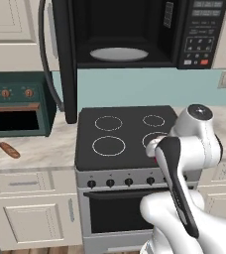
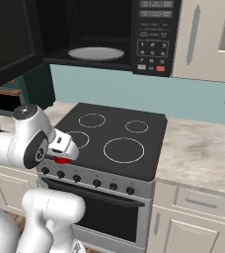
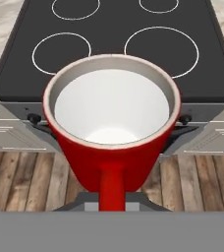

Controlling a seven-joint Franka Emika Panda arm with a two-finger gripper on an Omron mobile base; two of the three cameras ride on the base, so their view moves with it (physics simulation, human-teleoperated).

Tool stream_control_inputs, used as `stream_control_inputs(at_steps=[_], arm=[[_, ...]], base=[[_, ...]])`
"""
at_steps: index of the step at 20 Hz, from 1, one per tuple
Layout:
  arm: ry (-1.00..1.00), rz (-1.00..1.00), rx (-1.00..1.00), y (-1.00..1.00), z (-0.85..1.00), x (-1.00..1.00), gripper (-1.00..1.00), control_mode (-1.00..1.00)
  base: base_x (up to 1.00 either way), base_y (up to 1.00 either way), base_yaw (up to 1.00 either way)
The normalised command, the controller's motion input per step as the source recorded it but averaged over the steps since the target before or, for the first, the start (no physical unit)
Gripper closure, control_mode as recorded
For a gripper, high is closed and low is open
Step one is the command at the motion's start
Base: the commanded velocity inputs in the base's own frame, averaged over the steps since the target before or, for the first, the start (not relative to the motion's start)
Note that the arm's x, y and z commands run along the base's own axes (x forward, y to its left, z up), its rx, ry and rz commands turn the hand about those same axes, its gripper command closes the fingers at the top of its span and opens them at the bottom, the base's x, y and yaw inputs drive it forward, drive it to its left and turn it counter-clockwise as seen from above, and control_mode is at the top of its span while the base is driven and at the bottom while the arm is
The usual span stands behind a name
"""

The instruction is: Pick the mug from the counter and place it inside the microwave. Then close the microwave.

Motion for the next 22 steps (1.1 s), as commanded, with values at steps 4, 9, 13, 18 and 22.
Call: stream_control_inputs(at_steps=[4,9,13,18,22], arm=[[-0.15,0.00,0.00,0.00,0.38,-0.09,1.00,-1.00],[-0.15,0.00,0.00,0.03,0.60,0.03,1.00,-1.00],[-0.19,0.00,0.00,0.01,0.73,0.04,1.00,-1.00],[-0.27,0.00,0.01,0.00,0.52,0.28,1.00,-1.00],[-0.29,0.02,0.04,0.00,0.56,0.46,1.00,-1.00]], base=[[0.00,0.00,0.00],[0.00,0.00,0.00],[0.00,0.00,0.00],[0.00,0.00,0.00],[0.00,0.00,0.00]])
